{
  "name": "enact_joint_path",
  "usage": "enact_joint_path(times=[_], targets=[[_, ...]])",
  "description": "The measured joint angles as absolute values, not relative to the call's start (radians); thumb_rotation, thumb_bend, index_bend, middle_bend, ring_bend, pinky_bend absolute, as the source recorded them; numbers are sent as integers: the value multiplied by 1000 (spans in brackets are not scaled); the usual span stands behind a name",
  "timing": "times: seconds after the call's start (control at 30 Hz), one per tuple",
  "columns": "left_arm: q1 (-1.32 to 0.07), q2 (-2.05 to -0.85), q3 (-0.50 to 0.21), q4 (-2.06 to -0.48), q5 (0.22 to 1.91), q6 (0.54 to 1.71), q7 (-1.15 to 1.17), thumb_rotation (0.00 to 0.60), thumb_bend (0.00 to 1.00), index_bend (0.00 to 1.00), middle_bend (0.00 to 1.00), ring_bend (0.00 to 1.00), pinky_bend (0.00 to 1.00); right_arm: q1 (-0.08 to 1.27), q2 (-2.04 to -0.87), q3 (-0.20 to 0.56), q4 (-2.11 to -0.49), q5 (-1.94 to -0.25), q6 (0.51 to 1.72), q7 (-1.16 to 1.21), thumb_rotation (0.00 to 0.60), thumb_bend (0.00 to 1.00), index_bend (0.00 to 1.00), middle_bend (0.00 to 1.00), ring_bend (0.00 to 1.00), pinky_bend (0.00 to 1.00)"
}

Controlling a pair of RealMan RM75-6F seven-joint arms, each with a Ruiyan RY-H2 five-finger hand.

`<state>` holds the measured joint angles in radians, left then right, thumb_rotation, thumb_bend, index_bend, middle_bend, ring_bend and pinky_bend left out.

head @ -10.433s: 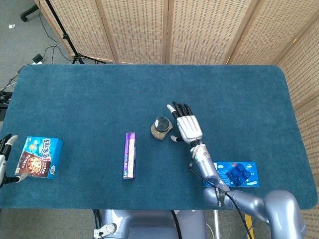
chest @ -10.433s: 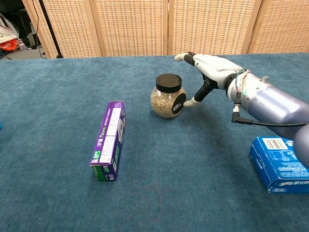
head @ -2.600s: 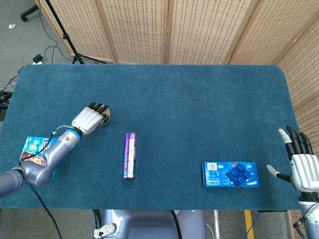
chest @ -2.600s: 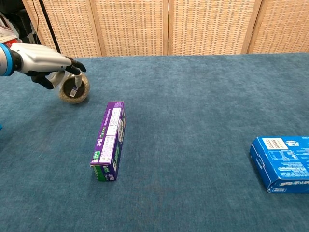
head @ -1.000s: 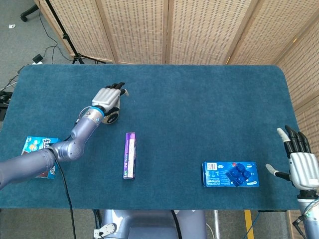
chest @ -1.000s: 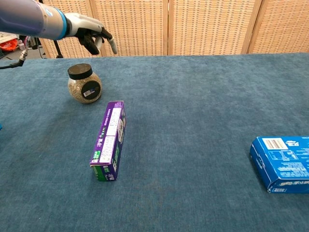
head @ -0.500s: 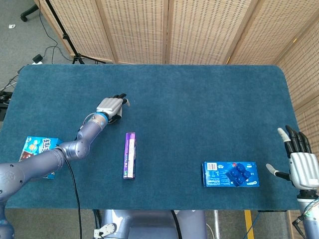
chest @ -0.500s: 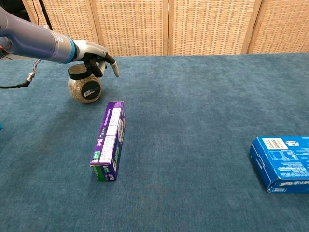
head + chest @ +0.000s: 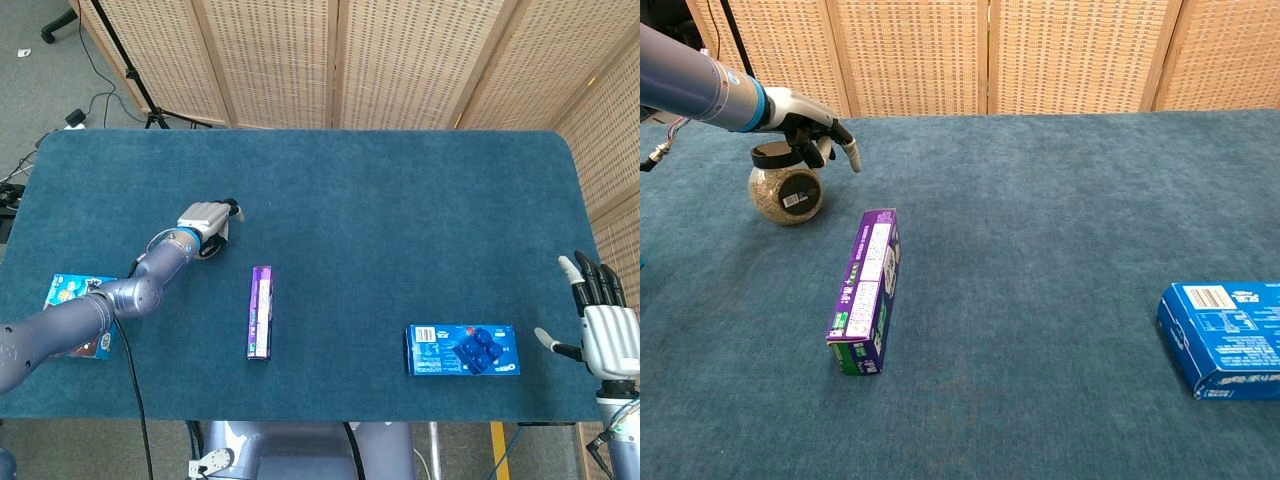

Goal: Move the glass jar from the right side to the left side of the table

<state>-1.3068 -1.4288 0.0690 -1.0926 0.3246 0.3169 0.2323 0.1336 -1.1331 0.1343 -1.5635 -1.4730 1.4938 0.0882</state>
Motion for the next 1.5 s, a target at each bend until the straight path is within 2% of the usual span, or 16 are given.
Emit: enact_joint_path(times=[0.2, 0.47, 0.67, 0.9, 1.03, 1.5], targets=[[-1323, -1401, 105, -1133, 337, 300, 208, 600, 1000, 288, 130, 121, 259, 133, -1133, 134, -1565, -1473, 1496, 87, 600, 0, 0, 0, 0, 0], [-1318, -1316, 107, -1242, 378, 298, 154, 600, 1000, 288, 130, 121, 261, 131, -1128, 135, -1568, -1475, 1497, 100, 600, 0, 0, 0, 0, 0], [-1283, -1242, 89, -1351, 473, 321, 108, 600, 1000, 288, 130, 121, 261, 129, -1124, 133, -1570, -1482, 1503, 108, 600, 0, 0, 0, 0, 0], [-1212, -1199, 32, -1402, 583, 410, 52, 600, 1000, 289, 130, 121, 261, 127, -1121, 130, -1573, -1491, 1508, 114, 600, 0, 0, 0, 0, 0], [-1177, -1168, 14, -1404, 616, 414, 18, 600, 1000, 289, 130, 121, 261, 126, -1119, 128, -1576, -1496, 1511, 117, 600, 0, 0, 0, 0, 0], [-1106, -1172, 34, -1319, 684, 345, -40, 600, 1000, 288, 130, 121, 261, 126, -1119, 126, -1578, -1500, 1510, 115, 600, 0, 0, 0, 0, 0]])
